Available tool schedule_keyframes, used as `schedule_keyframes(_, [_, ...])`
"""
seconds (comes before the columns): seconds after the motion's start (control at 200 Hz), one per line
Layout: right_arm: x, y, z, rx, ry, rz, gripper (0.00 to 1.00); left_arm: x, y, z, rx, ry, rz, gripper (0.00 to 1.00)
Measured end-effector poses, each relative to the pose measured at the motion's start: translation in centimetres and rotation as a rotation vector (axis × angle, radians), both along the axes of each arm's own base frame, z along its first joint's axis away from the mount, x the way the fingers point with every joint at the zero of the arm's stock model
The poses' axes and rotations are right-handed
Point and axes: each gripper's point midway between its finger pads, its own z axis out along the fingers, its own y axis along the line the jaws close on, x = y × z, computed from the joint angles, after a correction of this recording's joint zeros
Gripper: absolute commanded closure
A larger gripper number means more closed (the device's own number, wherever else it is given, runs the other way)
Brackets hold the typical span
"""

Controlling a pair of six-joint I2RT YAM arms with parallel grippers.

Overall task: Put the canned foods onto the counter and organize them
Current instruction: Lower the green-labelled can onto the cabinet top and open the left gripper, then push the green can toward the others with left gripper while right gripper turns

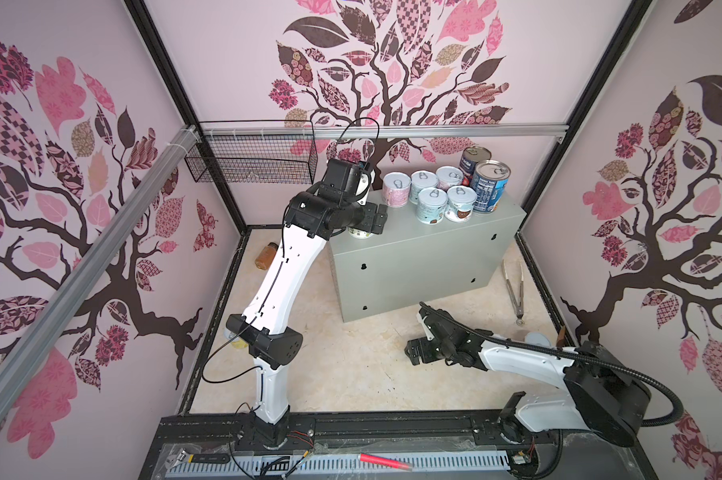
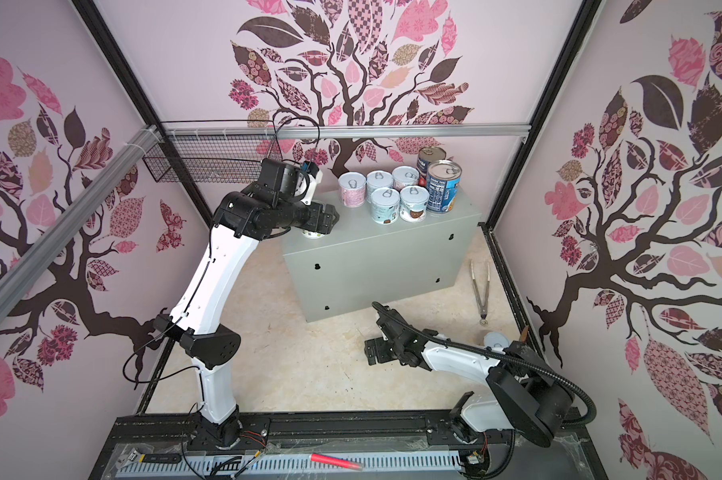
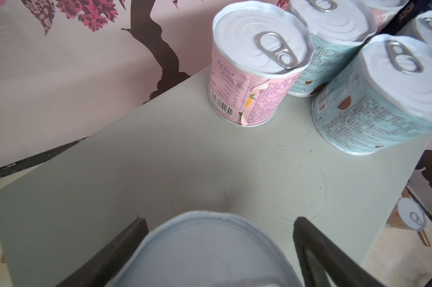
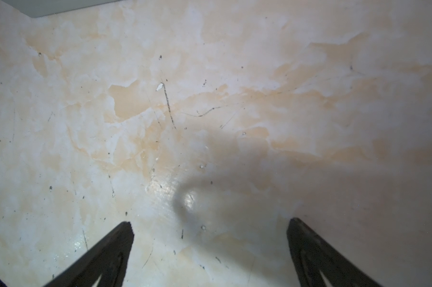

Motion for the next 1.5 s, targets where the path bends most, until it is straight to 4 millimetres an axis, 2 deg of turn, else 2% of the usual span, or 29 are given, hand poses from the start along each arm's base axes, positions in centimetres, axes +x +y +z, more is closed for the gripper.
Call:
schedule_keyframes(0.135, [0.0,0.0,0.0,0.0,0.0,-0.001,0.0,-0.3,0.1,0.9,-0.012,-0.028,-0.008,0.02])
schedule_keyframes(0.235, [0.0,0.0,0.0,0.0,0.0,-0.001,0.0,-1.2,0.6,3.0,-0.041,-0.083,-0.01,0.02])
schedule_keyframes(0.335, [0.0,0.0,0.0,-0.001,-0.001,-0.001,0.0,-3.1,1.8,5.9,-0.079,-0.152,-0.004,0.03])
schedule_keyframes(0.455, [-0.1,-0.1,0.0,0.0,-0.003,-0.002,0.0,-5.6,4.3,9.4,-0.146,-0.233,0.041,0.12])
schedule_keyframes(0.555, [-0.3,-0.3,0.0,0.001,-0.004,-0.003,0.0,-6.4,7.8,10.4,-0.197,-0.251,0.131,0.22])
schedule_keyframes(0.63, [-0.3,-0.4,0.0,0.002,-0.005,-0.002,0.0,-6.1,10.4,9.6,-0.211,-0.238,0.215,0.28])
schedule_keyframes(0.695, [-0.5,-0.4,0.0,0.005,-0.005,-0.001,0.0,-5.6,11.9,7.9,-0.203,-0.204,0.269,0.33])
schedule_keyframes(0.89, [-1.4,-0.8,0.3,0.031,-0.007,0.011,0.0,-4.0,11.7,2.1,-0.155,-0.08,0.297,0.44])
schedule_keyframes(0.99, [-1.6,-0.8,0.9,0.055,-0.021,0.017,0.0,-3.4,11.4,0.4,-0.144,-0.041,0.299,0.46])
schedule_keyframes(1.25, [-1.3,-0.2,3.4,0.133,-0.093,0.025,0.0,-1.8,10.4,-0.3,-0.169,-0.033,0.286,0.48])
schedule_keyframes(1.395, [-1.2,0.0,3.8,0.15,-0.104,0.028,0.0,-1.4,9.5,-0.9,-0.169,-0.022,0.276,0.49])
schedule_keyframes(1.5, [-1.1,0.1,3.9,0.154,-0.107,0.03,0.0,-1.4,8.2,-1.2,-0.162,-0.023,0.255,0.49])
